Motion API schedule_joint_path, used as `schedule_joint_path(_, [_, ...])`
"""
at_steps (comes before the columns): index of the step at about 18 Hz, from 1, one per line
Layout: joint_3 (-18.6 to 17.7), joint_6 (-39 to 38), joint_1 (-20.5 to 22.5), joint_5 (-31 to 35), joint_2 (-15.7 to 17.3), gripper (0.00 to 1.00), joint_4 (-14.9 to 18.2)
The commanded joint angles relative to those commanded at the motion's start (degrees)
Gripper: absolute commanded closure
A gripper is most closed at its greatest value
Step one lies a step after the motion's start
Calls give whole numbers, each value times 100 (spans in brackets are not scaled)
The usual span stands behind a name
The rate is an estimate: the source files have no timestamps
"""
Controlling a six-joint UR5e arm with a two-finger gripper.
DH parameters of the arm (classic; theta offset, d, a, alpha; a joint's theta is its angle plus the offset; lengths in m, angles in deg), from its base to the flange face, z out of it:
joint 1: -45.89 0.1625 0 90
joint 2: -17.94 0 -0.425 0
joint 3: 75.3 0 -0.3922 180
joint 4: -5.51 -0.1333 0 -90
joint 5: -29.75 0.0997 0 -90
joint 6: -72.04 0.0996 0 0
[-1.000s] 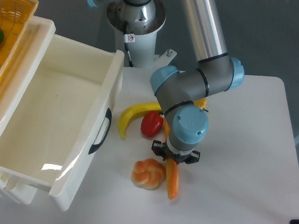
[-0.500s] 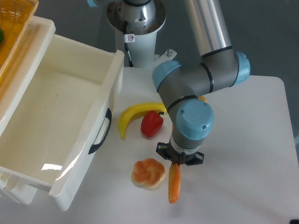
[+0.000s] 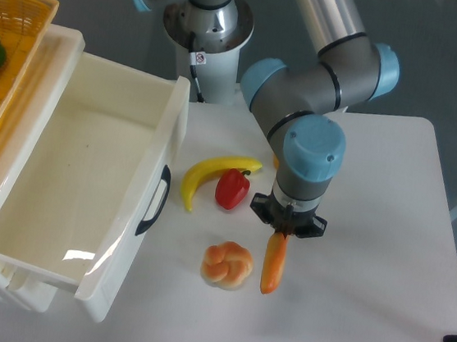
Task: Pick up the long bread
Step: 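Lift the gripped bread stick up off the table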
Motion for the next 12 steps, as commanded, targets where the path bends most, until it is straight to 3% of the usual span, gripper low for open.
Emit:
schedule_joint_path(3, [44, 298, 0, -115, 53, 100, 35])
schedule_joint_path(8, [53, 1124, 184, -98, 167, 100, 544])
schedule_joint_path(12, [53, 1187, 194, -80, 167, 100, 563])
